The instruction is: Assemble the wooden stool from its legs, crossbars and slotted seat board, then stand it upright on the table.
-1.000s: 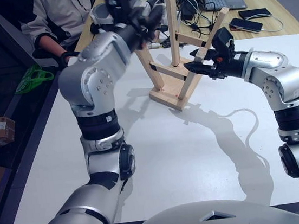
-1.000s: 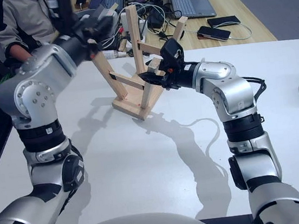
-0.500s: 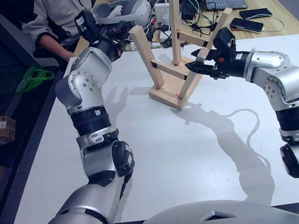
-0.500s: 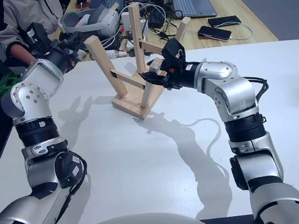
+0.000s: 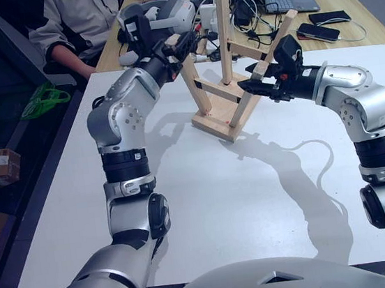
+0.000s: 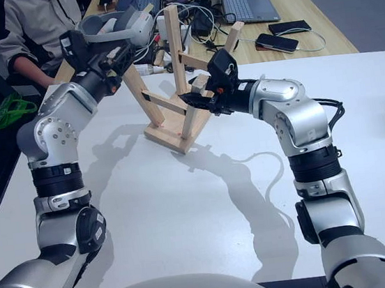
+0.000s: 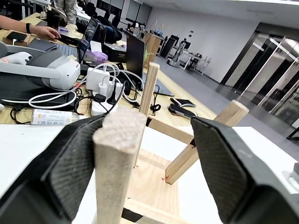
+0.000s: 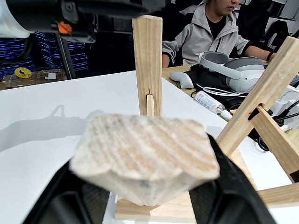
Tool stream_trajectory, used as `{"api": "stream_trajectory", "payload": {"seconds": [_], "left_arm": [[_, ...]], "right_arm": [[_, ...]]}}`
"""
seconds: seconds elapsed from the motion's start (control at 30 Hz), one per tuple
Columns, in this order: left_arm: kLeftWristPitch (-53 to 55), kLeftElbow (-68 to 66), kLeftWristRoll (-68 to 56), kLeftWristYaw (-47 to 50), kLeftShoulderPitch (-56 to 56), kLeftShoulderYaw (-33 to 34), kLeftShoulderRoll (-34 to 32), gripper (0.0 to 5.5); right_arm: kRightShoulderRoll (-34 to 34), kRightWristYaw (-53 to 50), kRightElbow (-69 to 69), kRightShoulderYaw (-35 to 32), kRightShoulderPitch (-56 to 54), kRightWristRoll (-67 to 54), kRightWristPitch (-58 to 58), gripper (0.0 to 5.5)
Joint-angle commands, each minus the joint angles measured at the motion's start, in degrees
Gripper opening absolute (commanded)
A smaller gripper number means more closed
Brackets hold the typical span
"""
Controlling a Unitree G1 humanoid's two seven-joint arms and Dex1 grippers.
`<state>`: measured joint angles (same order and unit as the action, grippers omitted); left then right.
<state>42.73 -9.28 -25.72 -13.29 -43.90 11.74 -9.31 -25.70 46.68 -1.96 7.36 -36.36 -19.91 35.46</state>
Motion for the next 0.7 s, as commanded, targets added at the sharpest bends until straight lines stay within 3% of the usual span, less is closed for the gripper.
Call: {"api": "stream_trajectory", "payload": {"seconds": [0.03,0.13,0.57,0.7], "left_arm": [[-3.6,-3.3,3.3,-1.6,-0.6,-2.7,-1.7,3.37],[-5.5,-3.2,3.8,-3.1,-0.2,-3.8,-1.6,3.37],[-6.6,4.0,7.0,-10.8,5.4,-12.9,-3.9,1.63],[-4.5,4.3,7.2,-11.0,5.1,-14.3,-3.1,1.57]], "right_arm": [[0.1,1.1,-1.8,2.2,2.0,0.4,2.6,2.02],[0.0,1.2,-1.8,2.3,2.0,0.4,2.7,2.02],[1.0,2.2,-5.3,3.0,-0.4,1.7,1.2,2.02],[2.5,3.0,-8.0,4.5,-2.0,2.7,-0.3,2.02]]}}
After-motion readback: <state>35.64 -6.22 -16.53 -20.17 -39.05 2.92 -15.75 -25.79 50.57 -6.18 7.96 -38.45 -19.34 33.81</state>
